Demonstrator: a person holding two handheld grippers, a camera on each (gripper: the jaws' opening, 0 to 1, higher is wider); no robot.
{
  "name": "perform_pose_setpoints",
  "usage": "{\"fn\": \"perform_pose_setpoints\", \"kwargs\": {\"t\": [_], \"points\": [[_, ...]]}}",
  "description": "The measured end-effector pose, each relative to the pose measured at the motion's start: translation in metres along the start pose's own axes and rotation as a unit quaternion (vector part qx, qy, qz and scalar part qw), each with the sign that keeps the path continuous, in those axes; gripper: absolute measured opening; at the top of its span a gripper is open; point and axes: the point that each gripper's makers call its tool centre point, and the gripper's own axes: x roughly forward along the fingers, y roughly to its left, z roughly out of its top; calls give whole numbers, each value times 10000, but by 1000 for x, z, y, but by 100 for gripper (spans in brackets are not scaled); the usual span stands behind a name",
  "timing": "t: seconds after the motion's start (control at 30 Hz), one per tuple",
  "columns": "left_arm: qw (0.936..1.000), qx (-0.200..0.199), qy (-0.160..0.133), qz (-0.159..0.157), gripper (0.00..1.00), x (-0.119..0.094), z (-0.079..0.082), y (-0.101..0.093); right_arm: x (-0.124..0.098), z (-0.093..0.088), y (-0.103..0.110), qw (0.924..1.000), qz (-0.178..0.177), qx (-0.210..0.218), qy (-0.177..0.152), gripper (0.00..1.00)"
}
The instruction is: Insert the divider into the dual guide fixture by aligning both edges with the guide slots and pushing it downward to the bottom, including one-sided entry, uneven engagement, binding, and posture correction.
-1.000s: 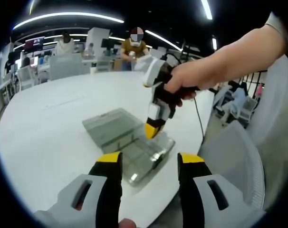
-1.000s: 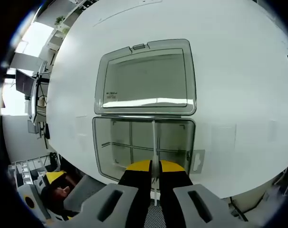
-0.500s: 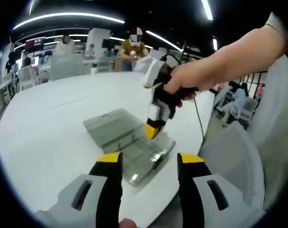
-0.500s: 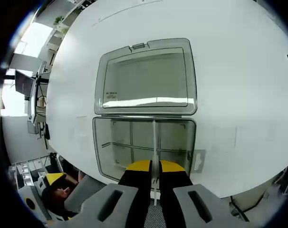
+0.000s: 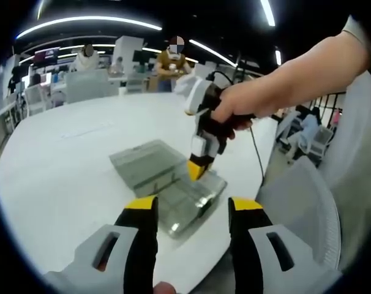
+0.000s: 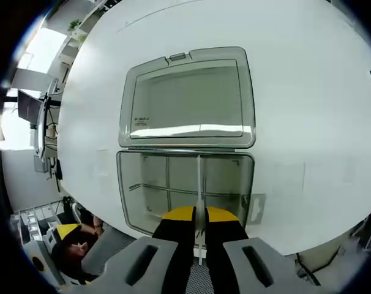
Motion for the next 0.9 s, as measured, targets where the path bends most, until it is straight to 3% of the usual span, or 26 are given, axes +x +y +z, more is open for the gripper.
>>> {"fn": "perform_pose_setpoints", "kwargs": {"t": [0.9], "points": [[10000,3,6,6,44,0,1,4,3,1,0,9999,-129,-2,99,0]]}}
